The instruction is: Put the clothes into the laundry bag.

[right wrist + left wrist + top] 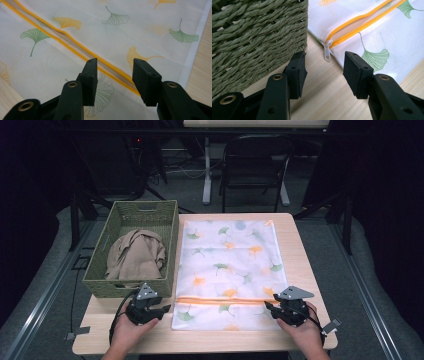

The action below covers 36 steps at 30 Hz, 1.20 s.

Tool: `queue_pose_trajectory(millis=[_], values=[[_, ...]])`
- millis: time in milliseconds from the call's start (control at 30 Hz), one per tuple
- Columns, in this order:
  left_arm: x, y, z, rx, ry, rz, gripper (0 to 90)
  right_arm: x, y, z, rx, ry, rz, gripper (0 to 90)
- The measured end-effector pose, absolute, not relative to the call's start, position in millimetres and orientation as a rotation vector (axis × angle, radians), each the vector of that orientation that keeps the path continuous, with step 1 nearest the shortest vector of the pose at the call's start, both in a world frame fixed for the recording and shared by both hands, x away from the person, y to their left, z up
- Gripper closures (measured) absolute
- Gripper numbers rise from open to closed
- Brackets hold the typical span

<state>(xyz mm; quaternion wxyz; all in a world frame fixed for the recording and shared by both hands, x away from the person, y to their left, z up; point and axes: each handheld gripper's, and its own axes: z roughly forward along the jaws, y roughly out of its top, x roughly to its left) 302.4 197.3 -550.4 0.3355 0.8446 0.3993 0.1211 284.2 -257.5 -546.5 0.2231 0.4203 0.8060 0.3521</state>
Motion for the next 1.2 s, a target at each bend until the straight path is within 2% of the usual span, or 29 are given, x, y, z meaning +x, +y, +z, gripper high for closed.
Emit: queue_pose_trajectory(millis=[367, 600, 767, 1200], values=[[299.2, 193.9, -545.9, 2.204, 1.047, 0.315, 51.7, 283.0, -257.9, -544.9, 1.147, 2.203, 0.995, 54.7], [297.3, 191.5, -540.8, 2.210, 1.057, 0.301, 47.0, 283.0, -254.9, -543.0, 1.129, 2.240, 0.950, 54.2], [294.4, 189.4, -535.7, 2.206, 1.038, 0.317, 45.5, 282.1, -252.0, -543.2, 1.109, 2.238, 0.937, 50.5], [284.3, 191.7, -516.4, 2.162, 1.020, 0.322, 41.2, 278.4, -248.1, -538.4, 1.078, 2.208, 0.939, 47.2]])
